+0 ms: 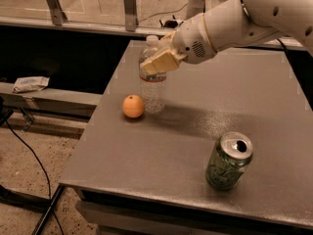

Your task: Move water bottle near orange

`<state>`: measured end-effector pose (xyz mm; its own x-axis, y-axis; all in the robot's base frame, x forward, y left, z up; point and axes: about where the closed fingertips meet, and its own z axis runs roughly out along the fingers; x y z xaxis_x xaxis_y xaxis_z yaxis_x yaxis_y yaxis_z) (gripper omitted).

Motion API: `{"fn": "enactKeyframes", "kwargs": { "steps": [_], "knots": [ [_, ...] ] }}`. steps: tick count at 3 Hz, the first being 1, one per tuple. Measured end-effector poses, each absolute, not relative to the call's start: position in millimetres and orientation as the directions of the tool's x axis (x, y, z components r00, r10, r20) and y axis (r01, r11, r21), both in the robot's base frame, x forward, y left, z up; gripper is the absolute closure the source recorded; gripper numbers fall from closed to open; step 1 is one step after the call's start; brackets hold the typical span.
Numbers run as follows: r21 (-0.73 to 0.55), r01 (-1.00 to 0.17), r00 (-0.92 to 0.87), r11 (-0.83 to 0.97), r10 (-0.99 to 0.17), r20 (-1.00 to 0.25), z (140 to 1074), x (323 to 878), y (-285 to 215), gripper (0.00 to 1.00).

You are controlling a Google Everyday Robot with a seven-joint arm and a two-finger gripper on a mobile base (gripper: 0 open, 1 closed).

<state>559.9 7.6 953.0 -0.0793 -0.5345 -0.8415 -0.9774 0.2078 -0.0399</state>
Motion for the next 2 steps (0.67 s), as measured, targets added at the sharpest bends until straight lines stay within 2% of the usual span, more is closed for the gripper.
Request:
{"fn": "enactKeyframes", "kwargs": {
  "steps": [1, 2],
  "knots": [
    [-0.04, -0.978, -0.078, 0.205, -0.535, -0.841, 953.0, 559.3, 9.3, 0.53],
    [-0.04, -0.979, -0.075, 0.199, -0.536, -0.841, 953.0, 558.2, 12.2, 0.21]
  ]
}}
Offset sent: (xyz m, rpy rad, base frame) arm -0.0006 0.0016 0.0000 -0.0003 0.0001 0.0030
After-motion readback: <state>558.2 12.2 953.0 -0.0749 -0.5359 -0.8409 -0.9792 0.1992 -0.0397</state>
